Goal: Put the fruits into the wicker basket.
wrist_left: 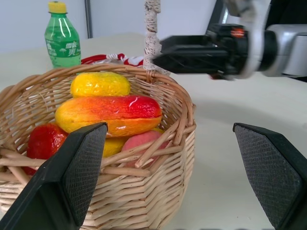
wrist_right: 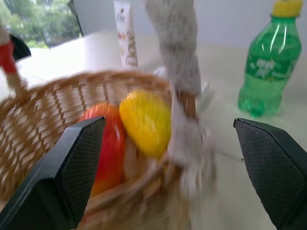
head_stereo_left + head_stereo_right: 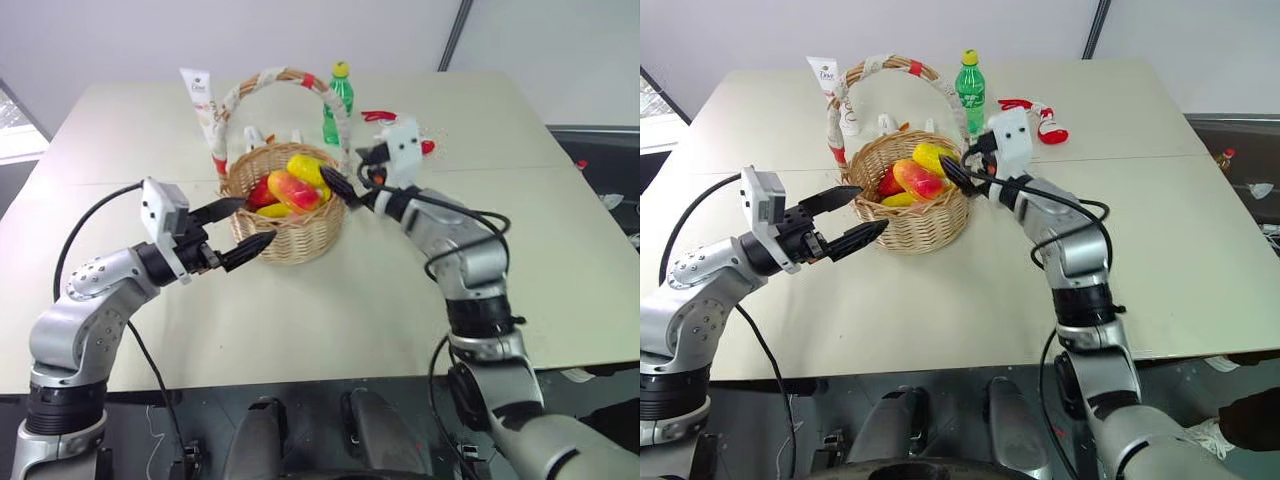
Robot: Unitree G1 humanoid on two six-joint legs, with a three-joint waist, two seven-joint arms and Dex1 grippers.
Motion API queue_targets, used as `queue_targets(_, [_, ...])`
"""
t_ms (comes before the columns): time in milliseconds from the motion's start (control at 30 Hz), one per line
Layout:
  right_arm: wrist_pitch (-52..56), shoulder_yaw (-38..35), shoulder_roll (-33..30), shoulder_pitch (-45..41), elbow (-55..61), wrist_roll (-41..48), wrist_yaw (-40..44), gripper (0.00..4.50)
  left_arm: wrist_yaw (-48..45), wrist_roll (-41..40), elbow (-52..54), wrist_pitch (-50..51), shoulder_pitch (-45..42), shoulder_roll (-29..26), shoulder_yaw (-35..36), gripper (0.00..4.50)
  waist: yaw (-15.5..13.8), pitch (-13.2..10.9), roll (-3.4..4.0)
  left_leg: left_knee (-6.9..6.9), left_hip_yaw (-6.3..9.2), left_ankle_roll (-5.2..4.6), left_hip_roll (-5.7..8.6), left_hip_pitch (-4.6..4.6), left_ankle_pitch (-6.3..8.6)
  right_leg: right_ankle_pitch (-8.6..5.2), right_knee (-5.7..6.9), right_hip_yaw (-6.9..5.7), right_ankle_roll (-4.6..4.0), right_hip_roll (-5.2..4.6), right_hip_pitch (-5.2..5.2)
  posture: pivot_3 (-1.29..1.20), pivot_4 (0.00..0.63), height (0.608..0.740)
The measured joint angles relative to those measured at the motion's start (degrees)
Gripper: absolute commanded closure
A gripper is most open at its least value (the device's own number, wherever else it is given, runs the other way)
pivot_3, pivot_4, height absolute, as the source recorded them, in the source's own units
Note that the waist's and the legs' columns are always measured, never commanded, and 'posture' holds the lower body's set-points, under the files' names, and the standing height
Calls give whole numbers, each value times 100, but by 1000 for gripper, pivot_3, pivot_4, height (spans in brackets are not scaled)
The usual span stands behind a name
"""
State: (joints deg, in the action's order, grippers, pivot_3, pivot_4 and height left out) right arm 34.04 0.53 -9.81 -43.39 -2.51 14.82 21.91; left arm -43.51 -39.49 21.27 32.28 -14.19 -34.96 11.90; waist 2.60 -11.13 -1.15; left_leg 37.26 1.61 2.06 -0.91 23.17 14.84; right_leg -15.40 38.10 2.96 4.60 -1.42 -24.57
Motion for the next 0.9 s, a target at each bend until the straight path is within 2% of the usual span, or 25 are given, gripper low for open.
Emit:
queue_targets(67, [-231,-1,31,-107,-327,-24,-24,1249,9,-1,3,0,26,3,3,0,-14,0,0,0,0,0,0,4,0,0,0,-3,0,-5,0,0,150,740])
queue_targets(233, [-470,-101,63,-138,-677,-1,-52,3985,68,-3,49,0,173,3,32,0,-12,0,0,0,6,0,1,10,0,0,-2,-3,1,-12,-3,0,150,740])
queue_targets(267, [-474,-108,46,-137,-675,-14,-57,4374,86,-4,87,0,204,3,34,0,-11,0,0,0,7,0,0,11,0,0,-2,-4,1,-11,-3,0,150,740])
queue_targets(467, [-461,-198,-112,142,-284,-10,-179,4378,147,-27,164,-3,219,20,30,0,-9,0,0,0,7,0,0,12,0,0,-2,-3,1,-9,-4,0,150,740])
queue_targets(567, [-371,-452,-527,376,232,-3,-259,4378,140,-32,155,-8,199,31,14,0,-43,-1,1,1,7,0,4,17,0,0,-4,-6,1,-13,-5,0,150,740])
queue_targets(733, [-178,-1476,-1580,759,620,-55,-618,4378,15,-17,-18,-39,-67,60,-98,0,-145,-1,1,1,-8,-1,17,19,1,0,-11,-5,1,-13,-4,0,150,740])
queue_targets(900, [-320,-2348,-1978,822,-37,-306,-1353,4378,-85,52,-323,-88,-343,229,-373,0,-94,-1,1,1,-20,-1,12,11,0,0,-9,1,1,-3,-4,0,150,740])
